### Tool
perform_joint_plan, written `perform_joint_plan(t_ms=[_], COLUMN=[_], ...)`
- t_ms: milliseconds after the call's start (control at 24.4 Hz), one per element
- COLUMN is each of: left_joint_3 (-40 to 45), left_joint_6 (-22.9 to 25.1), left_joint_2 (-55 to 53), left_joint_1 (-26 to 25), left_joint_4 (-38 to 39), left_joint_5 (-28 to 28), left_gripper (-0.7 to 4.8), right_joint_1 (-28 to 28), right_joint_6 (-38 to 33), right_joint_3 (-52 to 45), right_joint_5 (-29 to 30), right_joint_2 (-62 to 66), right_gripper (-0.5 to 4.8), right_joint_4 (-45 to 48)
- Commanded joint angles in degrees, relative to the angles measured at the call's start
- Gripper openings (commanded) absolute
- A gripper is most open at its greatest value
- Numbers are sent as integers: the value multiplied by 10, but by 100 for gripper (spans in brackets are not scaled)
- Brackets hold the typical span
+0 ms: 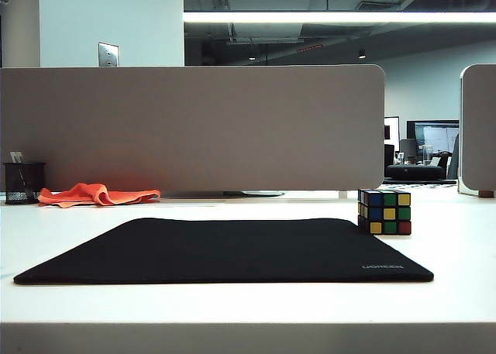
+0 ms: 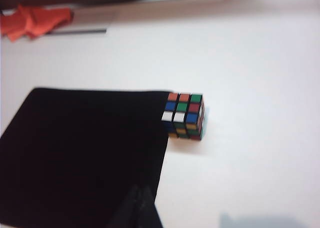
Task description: Pick up the cube on the right side of the mouse pad, then place it in the center of the mouse pad.
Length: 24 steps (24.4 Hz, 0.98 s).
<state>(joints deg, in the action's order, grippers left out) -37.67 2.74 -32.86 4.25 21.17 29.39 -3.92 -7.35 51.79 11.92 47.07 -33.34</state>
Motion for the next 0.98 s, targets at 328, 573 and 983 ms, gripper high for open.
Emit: perform_joint_plan(t_ms=[328, 573, 983], left_joint_3=[-76, -94, -94], left_joint_6=[-13, -10, -10], left_joint_2=[-77, -121, -147], left_joint_1=[18, 38, 55], left_joint_4=[27, 49, 49], left_joint_5=[-5, -27, -49], left_gripper=[158, 162, 326], right_joint_1=[-53, -53, -64], right_joint_6=[27, 21, -6], right_joint_3=[157, 198, 287], right_joint_5=[-7, -50, -135], right_joint_2=[213, 286, 463], right_gripper=[479, 479, 479], right_joint_4=[-54, -59, -95])
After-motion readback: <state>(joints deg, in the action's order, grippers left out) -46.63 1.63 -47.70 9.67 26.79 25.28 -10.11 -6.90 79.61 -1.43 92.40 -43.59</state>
